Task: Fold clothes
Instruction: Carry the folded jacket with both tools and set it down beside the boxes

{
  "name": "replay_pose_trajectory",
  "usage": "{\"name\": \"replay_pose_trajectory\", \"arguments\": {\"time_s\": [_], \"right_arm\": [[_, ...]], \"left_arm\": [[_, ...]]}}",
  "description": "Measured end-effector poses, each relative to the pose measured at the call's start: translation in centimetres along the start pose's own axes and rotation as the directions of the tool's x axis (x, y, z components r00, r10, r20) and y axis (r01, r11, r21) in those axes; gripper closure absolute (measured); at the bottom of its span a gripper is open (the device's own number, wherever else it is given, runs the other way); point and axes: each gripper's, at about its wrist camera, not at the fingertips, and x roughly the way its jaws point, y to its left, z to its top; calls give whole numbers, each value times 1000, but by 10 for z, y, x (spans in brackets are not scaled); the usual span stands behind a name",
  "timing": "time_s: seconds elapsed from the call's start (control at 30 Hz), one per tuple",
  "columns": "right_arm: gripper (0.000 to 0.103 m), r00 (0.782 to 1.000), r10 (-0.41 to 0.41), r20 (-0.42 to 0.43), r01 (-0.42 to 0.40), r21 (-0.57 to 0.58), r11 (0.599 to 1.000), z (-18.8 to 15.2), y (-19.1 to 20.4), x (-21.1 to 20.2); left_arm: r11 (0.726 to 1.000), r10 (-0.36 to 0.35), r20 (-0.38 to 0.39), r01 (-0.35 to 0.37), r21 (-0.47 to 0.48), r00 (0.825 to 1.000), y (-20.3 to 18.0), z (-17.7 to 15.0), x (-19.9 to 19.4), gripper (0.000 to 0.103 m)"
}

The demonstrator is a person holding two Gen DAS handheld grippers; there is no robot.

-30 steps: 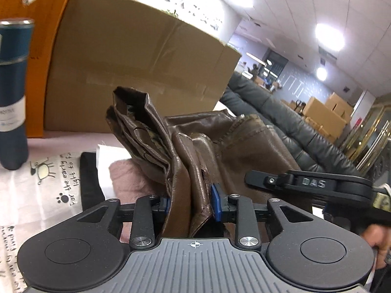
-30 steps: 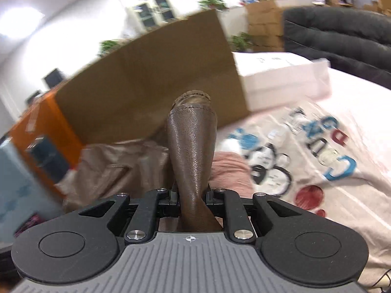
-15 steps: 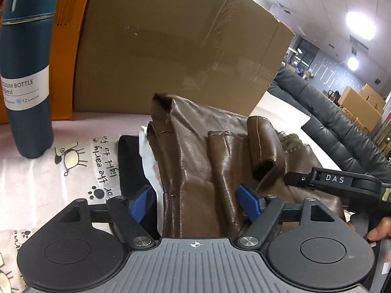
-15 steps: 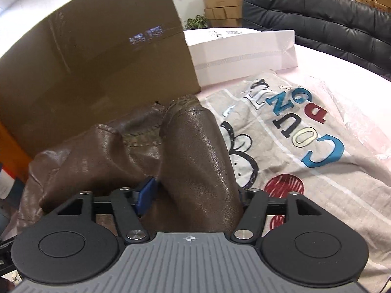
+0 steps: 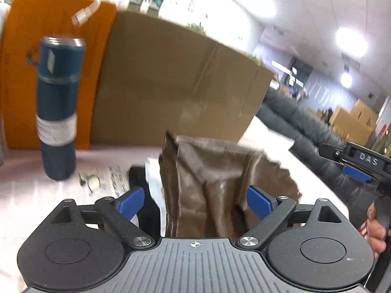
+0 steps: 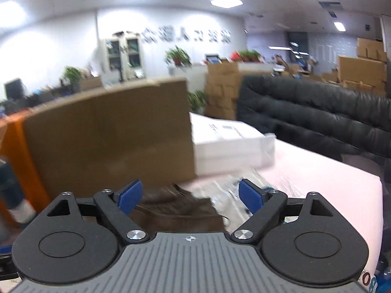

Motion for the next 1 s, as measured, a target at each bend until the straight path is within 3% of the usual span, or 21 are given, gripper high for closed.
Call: {"name": "replay_pose_trajectory", "arguments": {"time_s": [0.17, 0.37, 0.57, 0.73, 0.87, 1.0], "right_arm": [[15, 996, 83, 32, -85, 65, 994, 8, 16, -55], [11, 983, 181, 40, -184, 86, 979, -2, 42, -110], [2, 962, 274, 15, -275, 44, 960, -33, 64, -138], [0, 954, 298, -36, -296, 48, 954, -66, 76, -143], [0, 945, 321, -56, -317, 67, 946, -82, 81, -142], [0, 966, 258, -27, -254, 110, 961, -88, 84, -148]], "left_arm": [[1000, -26, 91, 26, -4, 996, -6, -1, -49, 6], [999, -13, 159, 5, 47, 987, -11, -6, -109, 2], [989, 85, 215, -109, 100, 973, -12, -21, -148, 0], [967, 209, 268, -239, 85, 941, -5, -41, -178, 0], [947, 282, 244, -311, 86, 928, 0, -54, -191, 0], [925, 339, 270, -372, 82, 901, -2, -54, -201, 0]]}}
